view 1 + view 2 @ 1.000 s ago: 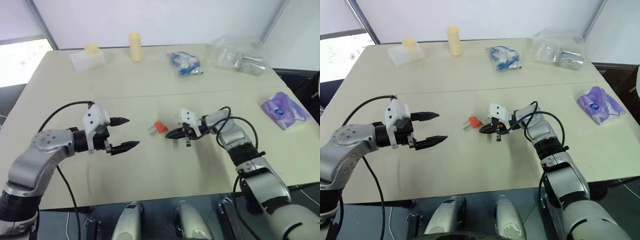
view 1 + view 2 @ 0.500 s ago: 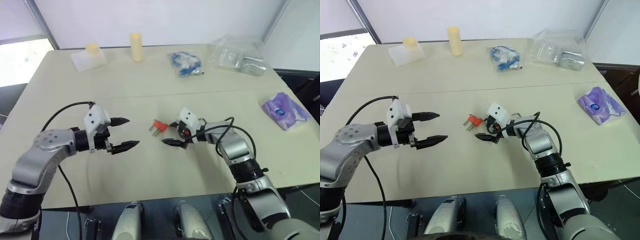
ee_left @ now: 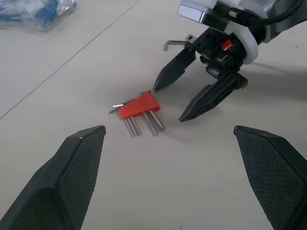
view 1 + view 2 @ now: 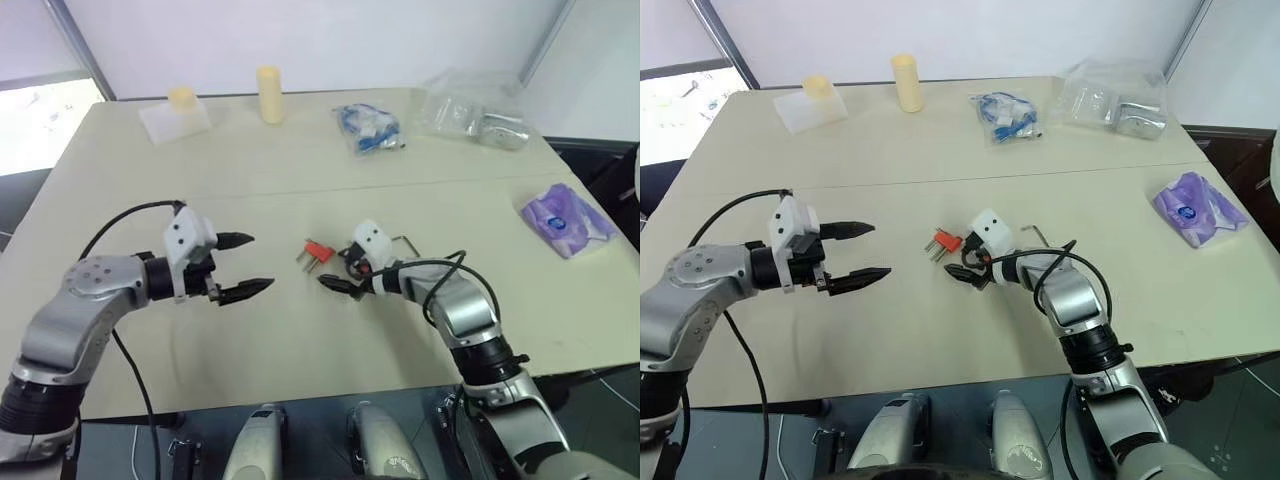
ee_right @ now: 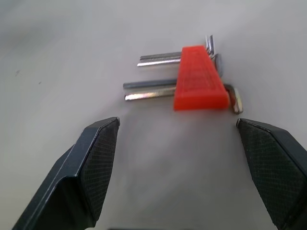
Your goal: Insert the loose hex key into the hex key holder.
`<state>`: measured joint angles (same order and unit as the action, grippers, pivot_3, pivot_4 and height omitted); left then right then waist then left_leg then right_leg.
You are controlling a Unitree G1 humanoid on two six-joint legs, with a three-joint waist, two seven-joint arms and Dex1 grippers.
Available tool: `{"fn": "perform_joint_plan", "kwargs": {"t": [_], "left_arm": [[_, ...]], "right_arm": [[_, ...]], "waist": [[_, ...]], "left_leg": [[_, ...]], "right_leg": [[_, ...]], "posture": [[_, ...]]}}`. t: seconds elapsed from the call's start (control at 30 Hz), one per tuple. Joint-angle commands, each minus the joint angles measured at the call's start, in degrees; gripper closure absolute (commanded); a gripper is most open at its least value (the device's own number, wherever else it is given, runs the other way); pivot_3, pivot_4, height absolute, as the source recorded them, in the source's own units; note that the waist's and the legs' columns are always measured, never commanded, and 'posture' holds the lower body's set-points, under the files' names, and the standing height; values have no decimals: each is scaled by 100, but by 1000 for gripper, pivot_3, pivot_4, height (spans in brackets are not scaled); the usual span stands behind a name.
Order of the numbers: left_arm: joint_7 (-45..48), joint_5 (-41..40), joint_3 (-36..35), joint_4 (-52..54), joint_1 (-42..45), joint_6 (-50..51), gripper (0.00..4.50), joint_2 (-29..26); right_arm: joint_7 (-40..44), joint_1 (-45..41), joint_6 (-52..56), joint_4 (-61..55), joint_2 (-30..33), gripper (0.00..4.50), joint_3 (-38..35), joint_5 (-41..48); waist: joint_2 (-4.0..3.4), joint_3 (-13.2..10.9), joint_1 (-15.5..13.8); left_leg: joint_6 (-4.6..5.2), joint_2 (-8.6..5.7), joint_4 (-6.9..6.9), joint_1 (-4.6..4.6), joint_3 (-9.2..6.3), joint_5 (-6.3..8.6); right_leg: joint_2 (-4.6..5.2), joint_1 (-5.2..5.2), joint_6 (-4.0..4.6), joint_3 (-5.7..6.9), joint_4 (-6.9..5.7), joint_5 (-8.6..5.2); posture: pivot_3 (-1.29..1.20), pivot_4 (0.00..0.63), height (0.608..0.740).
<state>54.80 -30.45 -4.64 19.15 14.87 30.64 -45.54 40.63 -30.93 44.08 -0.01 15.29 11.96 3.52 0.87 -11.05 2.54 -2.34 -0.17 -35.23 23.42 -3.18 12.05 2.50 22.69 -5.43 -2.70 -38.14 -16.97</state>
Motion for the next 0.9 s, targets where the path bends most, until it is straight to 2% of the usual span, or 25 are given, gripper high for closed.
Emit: {"fn": "perform_joint_plan", "kwargs": {"t": [0.03,0.9], "left_arm": [[0,7,-73,107,55,-92,0,-8],[-165,-20,-169,306,-143,-87,0,-20]], "right_arm": [[-165,-145,-276,276,-31,448,103,-68],[-73,-587,-1359,1482,-8,448,352,-197]], "waist": [[0,0,-3],[1,1,-1]], "left_leg": [[0,0,0,0,0,0],[0,0,0,-3,-1,0]], "right_leg": [[0,0,0,0,0,0],[0,-3,0,0,0,0]], "posture": [[0,150,740],[0,150,740]]}}
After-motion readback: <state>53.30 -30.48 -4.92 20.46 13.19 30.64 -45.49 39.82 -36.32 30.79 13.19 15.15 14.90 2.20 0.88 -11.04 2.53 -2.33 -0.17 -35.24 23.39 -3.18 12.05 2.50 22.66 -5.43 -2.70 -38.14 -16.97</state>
